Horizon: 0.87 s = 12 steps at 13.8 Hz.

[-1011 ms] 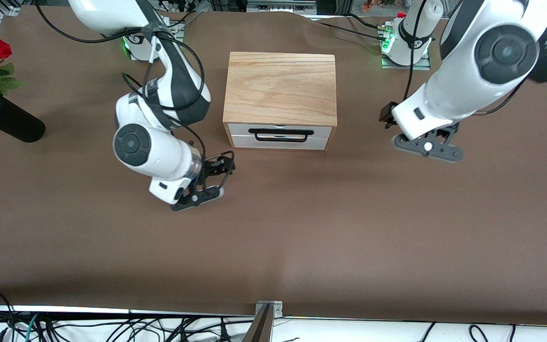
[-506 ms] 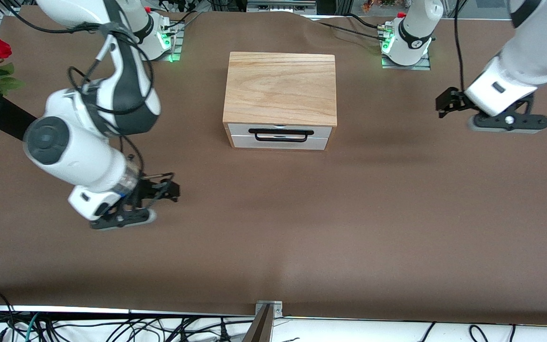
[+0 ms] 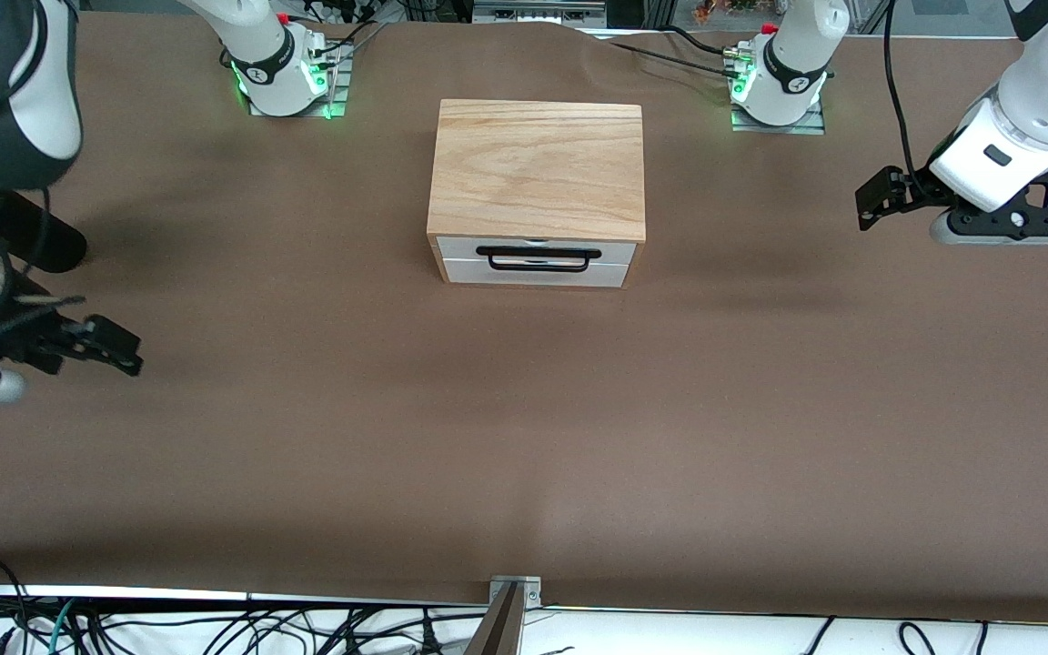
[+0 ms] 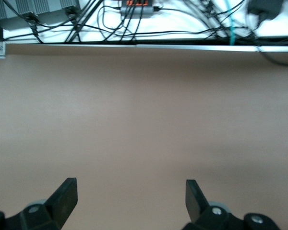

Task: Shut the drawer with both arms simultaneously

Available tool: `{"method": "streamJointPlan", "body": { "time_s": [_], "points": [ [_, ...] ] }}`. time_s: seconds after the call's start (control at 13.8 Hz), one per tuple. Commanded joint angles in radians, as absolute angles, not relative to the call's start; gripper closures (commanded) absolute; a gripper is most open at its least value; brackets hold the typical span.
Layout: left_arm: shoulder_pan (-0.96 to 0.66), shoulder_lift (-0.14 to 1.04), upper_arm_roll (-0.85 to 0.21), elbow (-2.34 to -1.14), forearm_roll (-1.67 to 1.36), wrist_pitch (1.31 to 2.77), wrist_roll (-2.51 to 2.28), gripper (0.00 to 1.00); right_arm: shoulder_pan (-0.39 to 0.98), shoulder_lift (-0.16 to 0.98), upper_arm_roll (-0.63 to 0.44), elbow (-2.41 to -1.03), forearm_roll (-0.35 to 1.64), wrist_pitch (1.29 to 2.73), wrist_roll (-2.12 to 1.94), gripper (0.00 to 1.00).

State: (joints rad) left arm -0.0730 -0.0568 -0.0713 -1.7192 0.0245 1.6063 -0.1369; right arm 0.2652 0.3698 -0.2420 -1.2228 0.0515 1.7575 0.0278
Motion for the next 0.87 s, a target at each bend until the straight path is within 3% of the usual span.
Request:
{"method": "streamJointPlan", "body": {
  "time_s": [0.0,0.79],
  "points": [
    [-0.078,-0.078,-0.095,-1.689,0.012,1.511,-0.133,0.0,0.197,0.262,-0.12,-1.336,-0.063,1.758,0.034,0.0],
    [-0.072,-0.069,-0.103,-1.681,0.012,1.586,-0.054,0.0,0.17,0.261,-0.081,-1.365,-0.061,1.72,0.034,0.0]
  ]
}}
